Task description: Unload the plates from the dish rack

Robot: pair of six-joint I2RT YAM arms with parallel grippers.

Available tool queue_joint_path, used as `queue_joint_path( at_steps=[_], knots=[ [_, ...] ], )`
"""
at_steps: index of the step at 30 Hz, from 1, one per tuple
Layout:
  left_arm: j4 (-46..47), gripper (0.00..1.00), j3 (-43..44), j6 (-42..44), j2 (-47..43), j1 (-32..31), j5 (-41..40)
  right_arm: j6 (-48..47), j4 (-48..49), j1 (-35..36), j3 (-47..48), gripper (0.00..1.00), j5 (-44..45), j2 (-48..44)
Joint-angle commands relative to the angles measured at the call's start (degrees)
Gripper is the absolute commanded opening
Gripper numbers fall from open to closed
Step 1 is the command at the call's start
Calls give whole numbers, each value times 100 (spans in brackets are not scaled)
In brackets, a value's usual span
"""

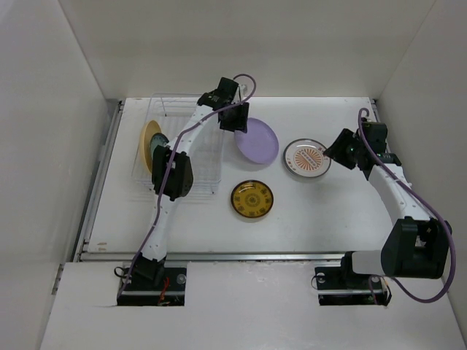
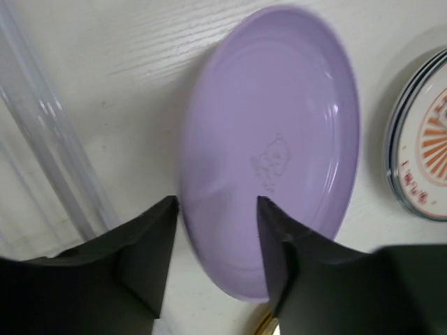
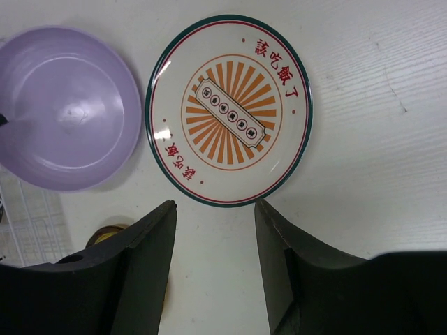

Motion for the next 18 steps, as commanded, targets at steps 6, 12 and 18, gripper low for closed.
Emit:
queue_joint_path(
  at_steps=[6, 12, 18],
  knots=[
    [-269, 70, 22, 185, -363, 30, -548, -150, -30, -21, 155, 55, 57, -325],
    [-533, 85, 84, 431, -1116, 30, -768, -150, -30, -21, 41, 56, -13, -562],
    [-1095, 77, 6, 1176, -2102, 30, -1504, -150, 75, -21, -153, 56, -425, -765]
  ],
)
